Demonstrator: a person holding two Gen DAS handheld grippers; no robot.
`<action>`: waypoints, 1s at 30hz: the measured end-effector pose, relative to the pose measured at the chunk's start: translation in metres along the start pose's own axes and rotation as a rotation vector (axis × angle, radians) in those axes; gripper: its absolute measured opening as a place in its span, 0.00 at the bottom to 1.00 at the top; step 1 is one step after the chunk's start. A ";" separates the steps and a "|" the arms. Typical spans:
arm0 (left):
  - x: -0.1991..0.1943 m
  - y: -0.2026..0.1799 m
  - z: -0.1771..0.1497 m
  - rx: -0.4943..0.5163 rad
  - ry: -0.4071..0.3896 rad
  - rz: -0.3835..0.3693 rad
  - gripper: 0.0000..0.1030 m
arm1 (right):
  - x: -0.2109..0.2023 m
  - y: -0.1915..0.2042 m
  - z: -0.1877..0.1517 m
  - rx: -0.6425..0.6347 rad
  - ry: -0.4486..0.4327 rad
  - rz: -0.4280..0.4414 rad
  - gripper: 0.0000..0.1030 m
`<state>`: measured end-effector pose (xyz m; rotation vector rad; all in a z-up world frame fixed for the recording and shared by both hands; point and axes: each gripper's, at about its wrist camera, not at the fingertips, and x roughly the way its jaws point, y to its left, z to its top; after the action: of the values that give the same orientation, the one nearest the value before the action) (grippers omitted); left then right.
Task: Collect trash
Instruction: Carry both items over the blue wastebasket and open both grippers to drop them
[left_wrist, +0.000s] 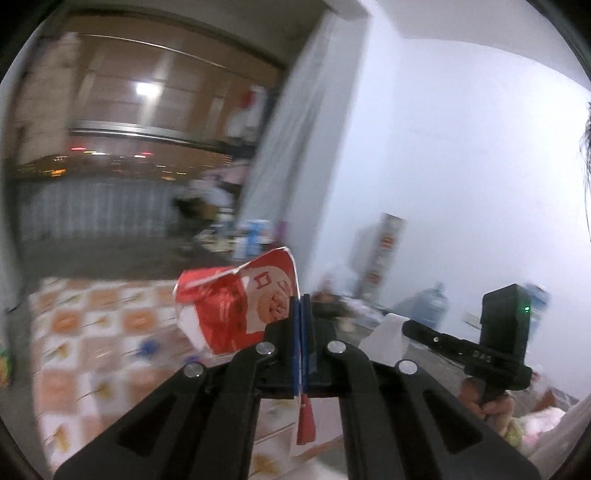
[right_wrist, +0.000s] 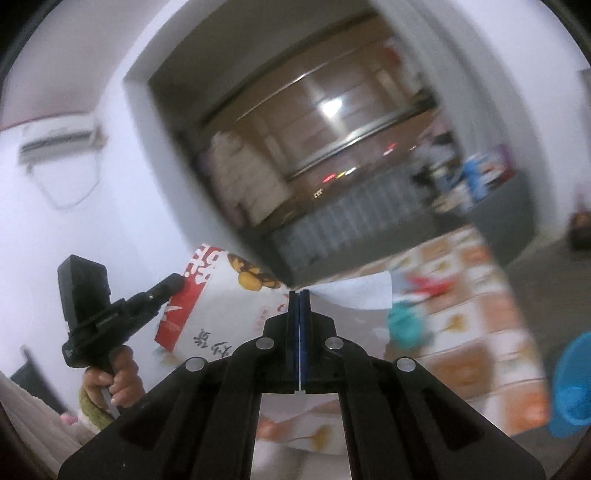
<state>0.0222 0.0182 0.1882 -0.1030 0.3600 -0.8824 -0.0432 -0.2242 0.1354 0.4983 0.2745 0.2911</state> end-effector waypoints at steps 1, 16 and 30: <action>0.020 -0.014 0.006 0.020 0.018 -0.055 0.00 | -0.015 -0.014 0.005 0.007 -0.028 -0.053 0.00; 0.390 -0.218 -0.040 0.210 0.576 -0.336 0.00 | -0.062 -0.218 0.007 0.176 -0.045 -0.577 0.00; 0.586 -0.246 -0.177 0.209 0.888 -0.234 0.01 | -0.028 -0.392 -0.044 0.497 0.103 -0.652 0.00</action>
<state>0.1191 -0.5786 -0.0747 0.4668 1.0932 -1.1631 -0.0027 -0.5439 -0.0939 0.8502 0.5971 -0.4000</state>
